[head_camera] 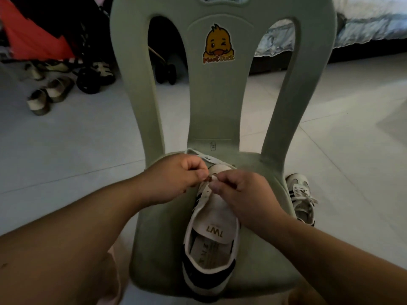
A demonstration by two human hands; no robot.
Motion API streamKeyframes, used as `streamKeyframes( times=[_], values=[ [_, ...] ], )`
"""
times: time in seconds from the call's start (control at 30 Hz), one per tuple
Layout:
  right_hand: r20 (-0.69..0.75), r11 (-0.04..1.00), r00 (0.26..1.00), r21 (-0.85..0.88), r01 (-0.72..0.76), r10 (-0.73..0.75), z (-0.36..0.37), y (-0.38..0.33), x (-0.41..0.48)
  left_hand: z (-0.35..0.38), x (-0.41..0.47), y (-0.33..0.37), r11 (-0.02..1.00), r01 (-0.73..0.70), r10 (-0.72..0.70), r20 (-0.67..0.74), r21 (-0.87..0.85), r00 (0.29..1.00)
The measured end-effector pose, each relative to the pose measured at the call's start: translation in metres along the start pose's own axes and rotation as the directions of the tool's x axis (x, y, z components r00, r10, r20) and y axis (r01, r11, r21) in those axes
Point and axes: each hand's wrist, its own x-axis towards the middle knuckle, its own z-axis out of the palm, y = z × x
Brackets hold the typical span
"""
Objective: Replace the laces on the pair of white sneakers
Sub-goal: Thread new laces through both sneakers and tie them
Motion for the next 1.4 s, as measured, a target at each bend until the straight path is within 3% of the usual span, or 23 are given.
streamKeyframes(
  times=[0.1, 0.17, 0.37, 0.47, 0.6, 0.73, 0.87, 1.1, 1.4],
  values=[
    [-0.068, 0.985, 0.994, 0.151, -0.078, 0.089, -0.002, 0.003, 0.005, 0.008, 0.006, -0.002, 0.995, 0.076, -0.080, -0.047, -0.065, 0.996],
    [-0.099, 0.959, 0.976, 0.231, -0.166, 0.193, -0.005, 0.005, 0.008, 0.018, 0.012, -0.009, 0.991, 0.131, -0.132, -0.067, -0.007, 0.989],
    [-0.018, 0.952, 0.957, 0.114, -0.286, 0.289, -0.003, 0.016, 0.014, 0.043, 0.022, -0.013, 0.928, 0.148, -0.112, -0.122, 0.343, 0.986],
    [-0.010, 0.955, 0.960, 0.109, -0.276, 0.278, -0.005, 0.017, 0.014, 0.040, 0.029, -0.008, 0.910, 0.164, -0.124, -0.126, 0.382, 0.984],
    [0.079, 0.962, 0.959, 0.012, -0.274, 0.272, -0.006, 0.012, 0.016, 0.030, 0.035, -0.007, 0.939, 0.186, -0.177, -0.058, 0.288, 0.982],
    [0.129, 0.962, 0.956, -0.105, -0.253, 0.265, -0.008, 0.001, 0.020, 0.026, 0.034, -0.011, 0.962, 0.270, -0.269, -0.030, 0.047, 0.963],
    [0.117, 0.941, 0.959, -0.253, -0.223, 0.259, 0.002, 0.001, 0.026, 0.026, 0.031, -0.015, 0.958, 0.286, -0.287, -0.020, -0.038, 0.958],
    [0.051, 0.956, 0.963, -0.147, -0.255, 0.265, 0.014, 0.003, 0.020, 0.027, 0.028, -0.019, 0.970, 0.244, -0.244, -0.077, -0.010, 0.967],
    [-0.194, 0.962, 0.944, 0.111, -0.248, 0.266, 0.039, 0.020, 0.004, 0.040, 0.015, -0.029, 0.910, 0.313, -0.351, -0.104, -0.271, 0.931]
  ],
)
